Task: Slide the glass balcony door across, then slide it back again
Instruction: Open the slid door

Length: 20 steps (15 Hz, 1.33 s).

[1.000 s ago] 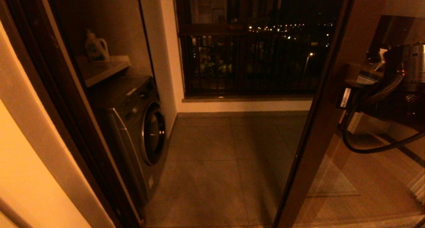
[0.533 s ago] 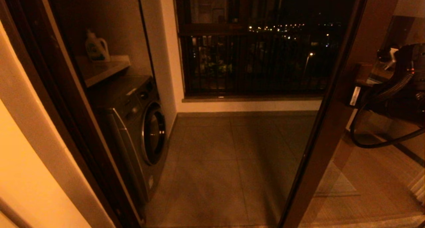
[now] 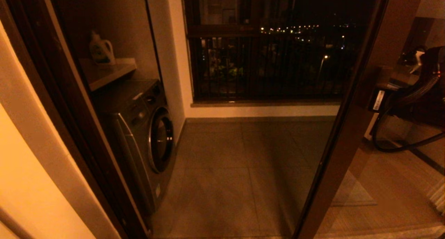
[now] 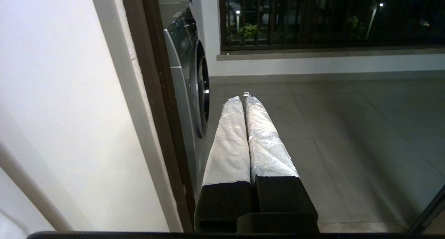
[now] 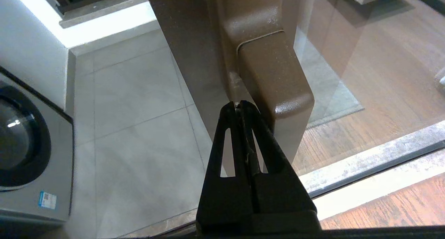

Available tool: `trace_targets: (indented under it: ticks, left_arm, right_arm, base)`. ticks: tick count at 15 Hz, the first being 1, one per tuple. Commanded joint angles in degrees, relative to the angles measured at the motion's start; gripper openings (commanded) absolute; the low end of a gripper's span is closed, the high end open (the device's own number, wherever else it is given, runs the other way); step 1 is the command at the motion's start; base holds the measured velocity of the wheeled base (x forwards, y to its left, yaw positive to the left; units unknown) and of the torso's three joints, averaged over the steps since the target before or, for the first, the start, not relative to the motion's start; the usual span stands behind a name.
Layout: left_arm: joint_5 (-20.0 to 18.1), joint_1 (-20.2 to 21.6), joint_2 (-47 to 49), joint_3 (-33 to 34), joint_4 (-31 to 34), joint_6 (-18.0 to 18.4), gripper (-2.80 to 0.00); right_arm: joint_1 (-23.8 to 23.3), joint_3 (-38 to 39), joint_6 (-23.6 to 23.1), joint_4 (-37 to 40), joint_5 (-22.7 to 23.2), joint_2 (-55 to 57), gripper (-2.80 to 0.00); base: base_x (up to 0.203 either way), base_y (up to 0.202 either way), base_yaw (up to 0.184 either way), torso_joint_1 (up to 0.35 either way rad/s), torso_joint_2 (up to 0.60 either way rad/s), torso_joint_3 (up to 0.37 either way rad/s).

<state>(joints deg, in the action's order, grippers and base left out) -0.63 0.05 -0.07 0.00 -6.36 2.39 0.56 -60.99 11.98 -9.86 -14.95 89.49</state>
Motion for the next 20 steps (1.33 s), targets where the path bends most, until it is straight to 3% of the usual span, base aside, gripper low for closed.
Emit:
trace_targets:
  ticks: [1, 20]
  left_arm:
    - [0.02, 0.04, 0.07, 2.29, -0.06, -0.02, -2.8]
    - [-0.07, 0.04, 0.07, 2.29, -0.06, -0.02, -2.8]
  right_arm:
    - [-1.29, -0.01, -0.19, -0.08, -0.01, -0.02, -2.8]
    - [-4.16, 0.34, -1.44, -1.22, 1.67, -0.07, -2.8]
  base:
    - [0.0, 0.0, 0.0, 0.0, 0.0, 0.0]
    - [0.0, 0.0, 0.0, 0.0, 0.0, 0.0]
